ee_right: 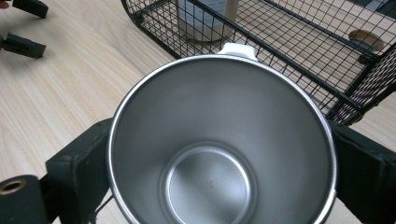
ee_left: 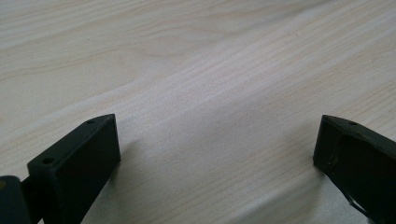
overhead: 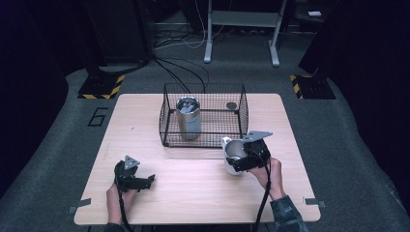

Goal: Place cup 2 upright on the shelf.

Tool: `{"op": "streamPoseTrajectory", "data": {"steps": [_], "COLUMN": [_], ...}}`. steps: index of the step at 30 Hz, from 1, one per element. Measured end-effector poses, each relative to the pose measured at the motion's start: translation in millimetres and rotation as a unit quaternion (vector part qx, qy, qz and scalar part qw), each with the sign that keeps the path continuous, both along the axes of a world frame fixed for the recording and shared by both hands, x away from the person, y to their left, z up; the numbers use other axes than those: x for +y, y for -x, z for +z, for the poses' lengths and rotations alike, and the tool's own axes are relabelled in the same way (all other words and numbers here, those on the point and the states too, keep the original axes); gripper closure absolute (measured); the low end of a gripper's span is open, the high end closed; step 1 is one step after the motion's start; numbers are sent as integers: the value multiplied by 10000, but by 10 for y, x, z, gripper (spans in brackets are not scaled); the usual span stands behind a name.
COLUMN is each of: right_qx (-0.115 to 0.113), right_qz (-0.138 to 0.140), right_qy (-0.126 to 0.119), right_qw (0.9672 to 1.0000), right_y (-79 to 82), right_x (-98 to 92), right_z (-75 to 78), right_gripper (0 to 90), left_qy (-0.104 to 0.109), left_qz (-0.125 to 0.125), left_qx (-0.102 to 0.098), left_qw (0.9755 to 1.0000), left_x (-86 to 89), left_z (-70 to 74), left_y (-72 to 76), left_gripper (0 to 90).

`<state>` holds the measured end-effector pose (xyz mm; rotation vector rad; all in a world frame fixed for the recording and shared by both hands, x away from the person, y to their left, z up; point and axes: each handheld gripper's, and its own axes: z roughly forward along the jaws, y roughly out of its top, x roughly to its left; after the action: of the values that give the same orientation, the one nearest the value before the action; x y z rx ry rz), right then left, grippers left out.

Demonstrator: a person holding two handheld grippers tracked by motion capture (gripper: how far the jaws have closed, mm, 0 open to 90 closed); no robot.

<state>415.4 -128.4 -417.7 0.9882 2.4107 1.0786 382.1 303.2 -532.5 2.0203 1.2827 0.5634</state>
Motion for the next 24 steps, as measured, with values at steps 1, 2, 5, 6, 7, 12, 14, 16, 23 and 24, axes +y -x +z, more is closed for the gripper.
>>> {"op": "streamPoseTrajectory", "data": {"steps": [1,2,5,6,7,12,14,16,23,24], "right_qx": [-8,-9,-12,-18,-29,-38,-51,-32,-97,-116], "right_qz": [35,15,47,46,52,65,58,61,67,57], "right_qy": [26,29,27,5,-4,-44,-50,-51,-96,-87], "right_qw": [10000,10000,10000,10000,10000,10000,10000,10000,9999,9999], "right_y": [0,4,3,3,1,-8,-10,-14,-23,-26], "right_x": [-3,-2,-12,-17,-26,-54,-62,-69,-92,-96], "right_z": [20,39,91,107,125,188,215,243,333,348], "right_gripper": [57,58,58,58,58,58,58,58,58,58], "left_qy": [-3,-2,1,-4,1,2,1,-4,0,4], "left_qz": [-3,-1,-1,-3,0,-2,1,-4,-1,2], "left_qx": [0,1,6,1,4,6,2,2,-2,-2], "left_qw": [10000,10000,10000,10000,10000,10000,10000,10000,10000,10000], "left_x": [1,0,0,1,0,0,0,1,0,0], "left_z": [0,0,0,0,0,0,0,0,0,0], "left_y": [0,0,0,0,0,0,0,0,0,0], "left_gripper": [3,3,3,3,3,3,3,3,3,3]}}
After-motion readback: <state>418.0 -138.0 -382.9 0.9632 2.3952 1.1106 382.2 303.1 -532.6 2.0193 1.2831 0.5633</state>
